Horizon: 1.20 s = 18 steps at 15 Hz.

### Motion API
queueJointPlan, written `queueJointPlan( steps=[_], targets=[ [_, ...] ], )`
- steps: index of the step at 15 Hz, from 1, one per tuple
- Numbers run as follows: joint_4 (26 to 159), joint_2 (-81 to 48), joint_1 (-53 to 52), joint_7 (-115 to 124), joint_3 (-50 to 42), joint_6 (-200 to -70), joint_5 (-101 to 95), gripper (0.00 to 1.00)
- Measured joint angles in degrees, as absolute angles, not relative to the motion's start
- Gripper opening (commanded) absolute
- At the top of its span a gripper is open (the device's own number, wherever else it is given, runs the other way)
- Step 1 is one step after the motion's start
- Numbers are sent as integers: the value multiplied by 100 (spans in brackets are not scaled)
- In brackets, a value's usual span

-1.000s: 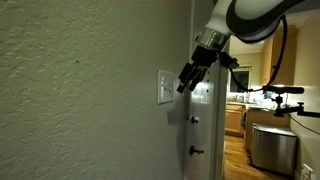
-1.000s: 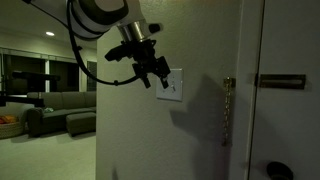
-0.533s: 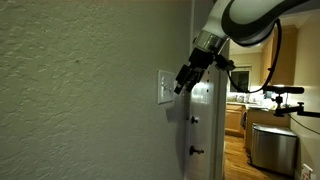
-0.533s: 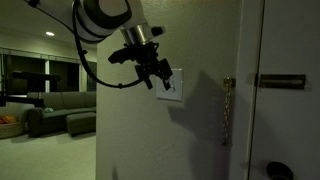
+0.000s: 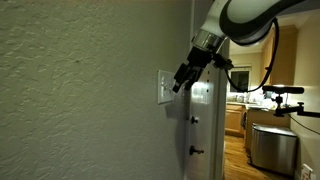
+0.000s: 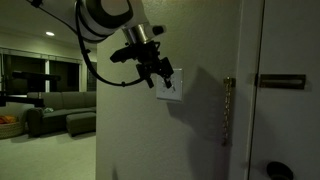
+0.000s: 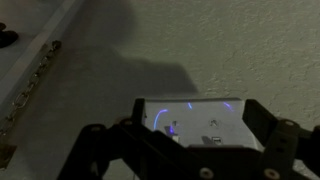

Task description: Turn on the right light switch

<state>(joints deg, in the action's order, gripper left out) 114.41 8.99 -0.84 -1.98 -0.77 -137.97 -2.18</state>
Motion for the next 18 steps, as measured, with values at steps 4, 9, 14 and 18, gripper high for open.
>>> queueJointPlan(
  steps=[4, 9, 14, 18],
  targets=[
    [11231, 792, -49, -198, -94, -13797, -232, 47],
    [11086, 692, -10, -198, -107, -13797, -231, 33],
    [11064, 685, -18, -198, -35, -13797, -225, 58],
    [11050, 665, -23, -198, -26, -13795, -226, 34]
  ],
)
